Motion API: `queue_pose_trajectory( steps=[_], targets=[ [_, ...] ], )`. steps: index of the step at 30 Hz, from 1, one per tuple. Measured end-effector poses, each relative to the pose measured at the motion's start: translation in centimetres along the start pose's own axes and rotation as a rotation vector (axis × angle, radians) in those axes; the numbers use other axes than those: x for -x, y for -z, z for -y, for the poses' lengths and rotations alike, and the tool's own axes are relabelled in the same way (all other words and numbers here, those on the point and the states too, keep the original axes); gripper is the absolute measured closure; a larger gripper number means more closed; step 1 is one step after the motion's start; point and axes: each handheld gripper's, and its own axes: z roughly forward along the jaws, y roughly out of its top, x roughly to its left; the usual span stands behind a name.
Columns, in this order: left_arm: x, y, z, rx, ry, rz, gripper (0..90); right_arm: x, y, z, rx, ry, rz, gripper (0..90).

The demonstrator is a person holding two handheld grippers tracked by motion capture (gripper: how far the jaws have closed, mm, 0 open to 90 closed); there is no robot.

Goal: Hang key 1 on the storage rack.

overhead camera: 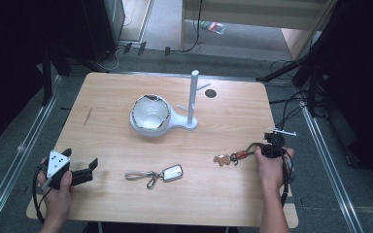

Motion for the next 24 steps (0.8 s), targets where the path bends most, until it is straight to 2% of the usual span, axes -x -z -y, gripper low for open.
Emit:
queue_pose_trajectory(
  steps=[2,3,4,6,7,9,10,14,17,19,24],
  targets=[
    [0.0,0.0,0.0,-0.002,-0.002,-0.001,1.3,0.1,0.4,0.1,0.035,0.006,-0.01,87.7],
    [0.0,0.0,0.0,-0.003,-0.002,-0.001,1.3,0.2,1.0,0.2,0.072,0.016,-0.014,87.7],
    [0.0,0.0,0.0,-0.004,-0.003,-0.002,1.3,0.2,1.0,0.2,0.072,0.016,-0.014,87.7],
    [0.1,0.0,0.0,-0.004,-0.004,-0.002,1.3,0.2,1.7,0.1,0.125,0.03,-0.031,87.7],
    [0.1,0.0,0.0,-0.005,-0.004,-0.002,1.3,0.2,1.7,0.1,0.125,0.03,-0.031,87.7],
    [0.1,0.0,0.0,-0.005,-0.005,-0.002,1.3,0.1,2.5,0.0,0.178,0.053,-0.052,87.7],
    [0.1,0.0,0.0,-0.005,-0.005,-0.002,1.3,0.1,2.5,0.0,0.178,0.053,-0.052,87.7],
    [0.1,0.0,0.0,-0.005,-0.005,-0.001,1.3,-0.4,3.5,-0.2,0.242,0.088,-0.069,87.7],
    [0.1,0.0,0.0,-0.005,-0.005,-0.001,1.3,-0.6,3.9,-0.3,0.271,0.095,-0.08,87.7],
    [0.1,0.0,0.0,-0.004,-0.004,0.0,1.3,-1.2,4.6,-0.4,0.313,0.106,-0.088,87.7],
    [0.1,0.0,0.0,-0.005,-0.005,0.0,1.3,-2.0,5.3,-0.7,0.357,0.139,-0.092,87.7]
  ],
)
